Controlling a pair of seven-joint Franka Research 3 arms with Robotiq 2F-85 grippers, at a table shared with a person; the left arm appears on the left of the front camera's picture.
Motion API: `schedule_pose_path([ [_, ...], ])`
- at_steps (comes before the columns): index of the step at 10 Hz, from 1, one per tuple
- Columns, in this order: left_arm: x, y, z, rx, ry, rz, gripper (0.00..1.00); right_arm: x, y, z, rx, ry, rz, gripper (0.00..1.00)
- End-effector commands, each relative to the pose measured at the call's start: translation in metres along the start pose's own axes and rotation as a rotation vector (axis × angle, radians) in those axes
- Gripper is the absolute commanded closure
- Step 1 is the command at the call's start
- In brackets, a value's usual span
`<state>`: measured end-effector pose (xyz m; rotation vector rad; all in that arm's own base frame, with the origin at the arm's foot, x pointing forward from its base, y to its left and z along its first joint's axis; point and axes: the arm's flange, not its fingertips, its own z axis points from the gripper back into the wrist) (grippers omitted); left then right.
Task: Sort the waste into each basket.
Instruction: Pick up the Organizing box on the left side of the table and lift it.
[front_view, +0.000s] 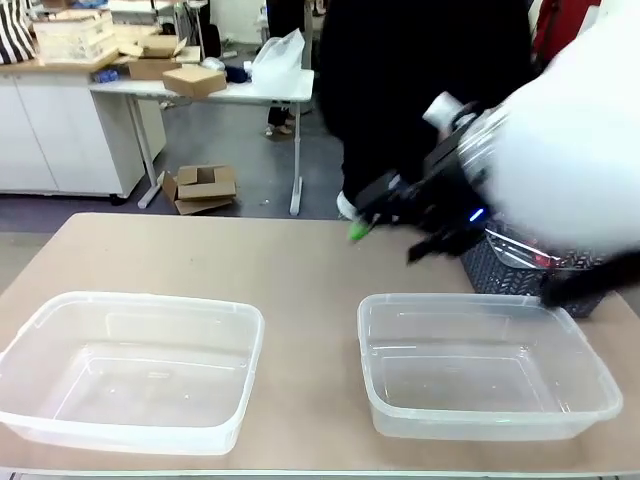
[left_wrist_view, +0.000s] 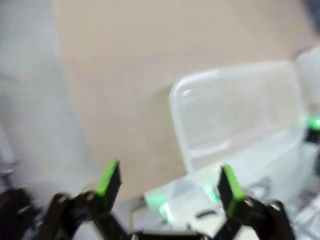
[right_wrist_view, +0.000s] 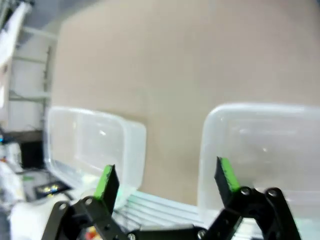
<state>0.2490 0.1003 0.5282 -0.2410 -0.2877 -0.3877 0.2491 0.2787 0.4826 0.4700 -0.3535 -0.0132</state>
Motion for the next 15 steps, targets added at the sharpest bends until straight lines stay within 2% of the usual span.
schedule_pose_path([
  [1, -0.02, -0.03, -0.078, 0.001, 0.044, -0.113, 0.0, -0.017, 0.008, -0.038, -0.017, 0.056, 0.053, 0.0],
  [2, -0.015, -0.041, -0.104, -0.118, -0.044, -0.061, 0.0, -0.02, -0.001, -0.018, 0.006, 0.115, 0.102, 0.0],
  [3, 0.003, -0.008, -0.018, 0.021, 0.059, -0.072, 0.0, -0.022, 0.01, -0.035, -0.034, 0.05, 0.035, 0.0],
  [6, 0.003, -0.008, -0.018, 0.021, 0.059, -0.072, 0.0, -0.029, 0.012, -0.043, -0.042, 0.075, 0.06, 0.0],
  [7, 0.013, -0.009, -0.022, 0.0, 0.052, -0.088, 0.0, -0.032, 0.039, -0.058, 0.085, 0.151, 0.127, 0.0],
  [8, 0.018, -0.02, -0.035, -0.029, 0.036, -0.088, 0.0, -0.034, 0.062, -0.073, 0.127, 0.217, 0.104, 0.0],
  [9, 0.016, -0.027, -0.046, 0.006, 0.025, -0.039, 0.0, -0.037, 0.082, -0.089, 0.137, 0.26, 0.081, 0.0],
  [10, 0.011, -0.031, -0.059, -0.019, 0.047, -0.004, 0.0, -0.042, 0.096, -0.104, 0.098, 0.281, 0.046, 0.0],
  [11, 0.005, -0.032, -0.08, -0.001, 0.108, 0.018, 0.0, -0.046, 0.109, -0.124, 0.066, 0.324, 0.04, 0.0],
  [13, -0.008, -0.033, -0.114, -0.041, 0.244, 0.062, 0.0, -0.047, 0.117, -0.159, -0.078, 0.388, 0.031, 0.0],
  [14, -0.013, -0.035, -0.13, 0.015, 0.261, 0.087, 0.0, -0.046, 0.118, -0.167, -0.12, 0.405, 0.031, 0.0],
  [15, -0.019, -0.037, -0.149, 0.016, 0.267, 0.093, 0.0, -0.048, 0.12, -0.174, -0.152, 0.406, 0.031, 0.0],
])
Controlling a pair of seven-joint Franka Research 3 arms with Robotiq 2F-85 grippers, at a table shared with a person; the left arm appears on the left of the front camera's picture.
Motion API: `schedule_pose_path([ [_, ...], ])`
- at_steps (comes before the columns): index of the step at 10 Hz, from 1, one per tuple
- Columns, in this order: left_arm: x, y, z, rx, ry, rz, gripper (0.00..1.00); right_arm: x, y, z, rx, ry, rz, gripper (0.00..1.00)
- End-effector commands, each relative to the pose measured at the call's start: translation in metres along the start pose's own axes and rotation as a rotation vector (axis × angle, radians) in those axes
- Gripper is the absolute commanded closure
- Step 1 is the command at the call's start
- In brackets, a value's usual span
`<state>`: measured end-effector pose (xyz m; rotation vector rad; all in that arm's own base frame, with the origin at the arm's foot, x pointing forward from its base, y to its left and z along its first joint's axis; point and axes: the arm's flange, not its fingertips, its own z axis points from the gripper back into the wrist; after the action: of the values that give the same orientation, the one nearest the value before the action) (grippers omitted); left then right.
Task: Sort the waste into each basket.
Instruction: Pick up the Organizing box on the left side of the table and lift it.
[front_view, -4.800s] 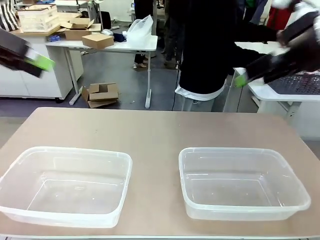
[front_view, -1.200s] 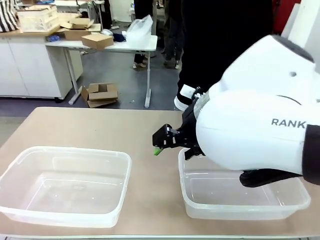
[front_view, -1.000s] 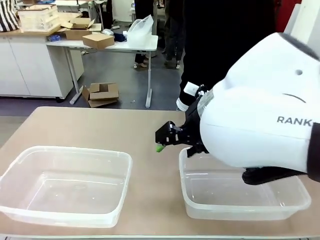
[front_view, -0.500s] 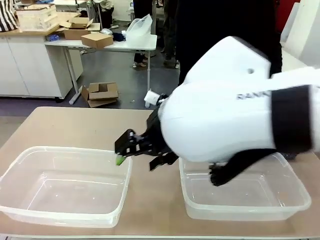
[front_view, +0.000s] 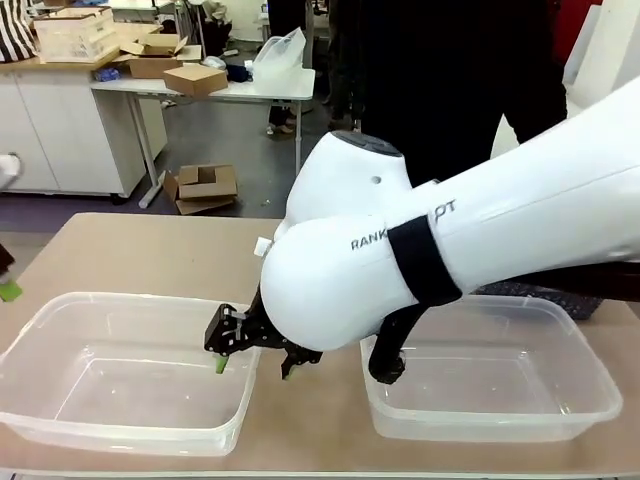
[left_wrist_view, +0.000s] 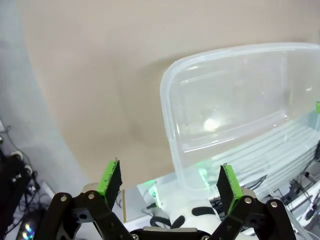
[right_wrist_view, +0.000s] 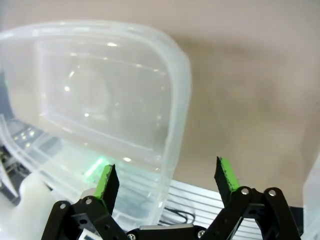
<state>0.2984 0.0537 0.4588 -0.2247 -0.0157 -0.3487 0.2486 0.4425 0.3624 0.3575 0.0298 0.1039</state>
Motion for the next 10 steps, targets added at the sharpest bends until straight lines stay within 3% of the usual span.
schedule_pose_path([
  [1, -0.039, -0.019, -0.091, 0.049, 0.015, 0.046, 0.0, 0.01, 0.027, -0.006, -0.071, -0.001, -0.038, 0.0],
  [3, -0.037, -0.003, -0.129, 0.067, 0.084, 0.062, 0.0, 0.013, 0.029, -0.026, -0.099, 0.031, -0.051, 0.0],
  [6, -0.041, 0.003, -0.163, -0.025, 0.079, 0.023, 0.0, 0.014, 0.031, -0.02, -0.142, -0.014, -0.073, 0.0],
  [10, -0.052, -0.014, -0.172, -0.088, 0.149, -0.018, 0.0, 0.023, 0.028, -0.016, -0.17, -0.055, -0.11, 0.0],
])
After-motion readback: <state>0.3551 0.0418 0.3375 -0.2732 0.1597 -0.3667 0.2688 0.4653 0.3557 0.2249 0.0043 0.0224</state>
